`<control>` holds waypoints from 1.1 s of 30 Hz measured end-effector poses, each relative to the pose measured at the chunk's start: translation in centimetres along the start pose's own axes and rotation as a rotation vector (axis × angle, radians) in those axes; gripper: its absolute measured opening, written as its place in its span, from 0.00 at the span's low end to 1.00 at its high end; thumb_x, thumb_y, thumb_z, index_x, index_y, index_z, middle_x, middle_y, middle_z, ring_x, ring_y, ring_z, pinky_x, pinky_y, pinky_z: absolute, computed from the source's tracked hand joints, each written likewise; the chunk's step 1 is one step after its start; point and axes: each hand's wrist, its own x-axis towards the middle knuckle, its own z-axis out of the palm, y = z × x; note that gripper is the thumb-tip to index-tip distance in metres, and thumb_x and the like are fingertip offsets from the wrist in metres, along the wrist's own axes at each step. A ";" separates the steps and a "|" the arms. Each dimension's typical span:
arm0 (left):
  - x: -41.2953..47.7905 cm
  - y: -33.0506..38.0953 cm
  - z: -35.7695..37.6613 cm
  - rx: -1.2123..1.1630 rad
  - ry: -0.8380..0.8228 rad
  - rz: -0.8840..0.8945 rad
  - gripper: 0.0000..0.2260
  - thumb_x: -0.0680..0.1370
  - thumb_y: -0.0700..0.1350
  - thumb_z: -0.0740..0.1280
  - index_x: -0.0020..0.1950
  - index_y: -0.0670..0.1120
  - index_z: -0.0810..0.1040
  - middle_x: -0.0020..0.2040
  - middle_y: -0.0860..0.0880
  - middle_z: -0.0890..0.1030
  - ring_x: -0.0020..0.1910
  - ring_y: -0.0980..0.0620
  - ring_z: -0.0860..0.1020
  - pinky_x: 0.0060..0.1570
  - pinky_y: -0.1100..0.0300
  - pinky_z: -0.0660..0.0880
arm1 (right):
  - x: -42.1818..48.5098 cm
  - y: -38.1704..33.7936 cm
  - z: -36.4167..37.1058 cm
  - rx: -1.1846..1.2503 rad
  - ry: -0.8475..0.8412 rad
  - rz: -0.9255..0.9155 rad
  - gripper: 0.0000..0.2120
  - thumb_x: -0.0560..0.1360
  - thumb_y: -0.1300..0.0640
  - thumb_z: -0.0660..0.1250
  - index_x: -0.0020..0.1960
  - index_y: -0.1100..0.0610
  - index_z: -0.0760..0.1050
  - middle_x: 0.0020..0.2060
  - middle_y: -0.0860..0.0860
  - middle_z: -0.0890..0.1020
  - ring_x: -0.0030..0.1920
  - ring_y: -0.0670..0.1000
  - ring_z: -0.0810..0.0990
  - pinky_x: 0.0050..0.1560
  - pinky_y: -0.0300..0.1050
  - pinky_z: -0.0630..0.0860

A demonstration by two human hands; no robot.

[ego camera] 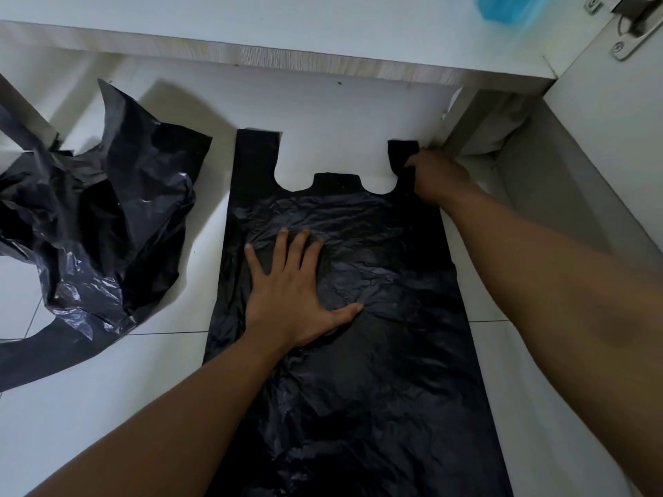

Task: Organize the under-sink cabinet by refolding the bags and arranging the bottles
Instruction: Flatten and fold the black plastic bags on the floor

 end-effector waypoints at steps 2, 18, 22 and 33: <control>0.0 0.0 0.0 0.003 -0.002 0.000 0.54 0.64 0.85 0.45 0.81 0.52 0.53 0.82 0.50 0.51 0.81 0.46 0.40 0.71 0.27 0.40 | -0.3 -0.1 0.0 -0.006 0.074 0.021 0.20 0.76 0.68 0.64 0.66 0.56 0.76 0.65 0.58 0.75 0.63 0.59 0.75 0.58 0.51 0.75; 0.1 -0.1 0.2 0.004 0.006 -0.002 0.54 0.65 0.85 0.45 0.81 0.52 0.54 0.82 0.50 0.53 0.81 0.46 0.42 0.71 0.28 0.40 | -1.4 -2.3 1.3 0.071 0.031 -0.061 0.18 0.82 0.56 0.56 0.68 0.60 0.72 0.67 0.59 0.73 0.66 0.60 0.72 0.62 0.52 0.72; 0.0 0.0 0.2 -0.012 0.004 -0.003 0.54 0.64 0.85 0.46 0.81 0.52 0.53 0.82 0.50 0.51 0.81 0.47 0.40 0.71 0.28 0.39 | -3.1 -2.3 1.7 0.335 0.196 -0.037 0.24 0.84 0.57 0.54 0.79 0.62 0.59 0.77 0.59 0.62 0.77 0.58 0.60 0.77 0.50 0.58; -0.1 0.1 0.0 -0.027 -0.020 -0.006 0.55 0.64 0.85 0.46 0.82 0.52 0.51 0.82 0.51 0.49 0.81 0.48 0.40 0.71 0.28 0.36 | -18.3 -6.6 8.2 0.126 0.326 -0.080 0.17 0.82 0.51 0.56 0.67 0.50 0.74 0.65 0.50 0.75 0.66 0.54 0.71 0.63 0.57 0.65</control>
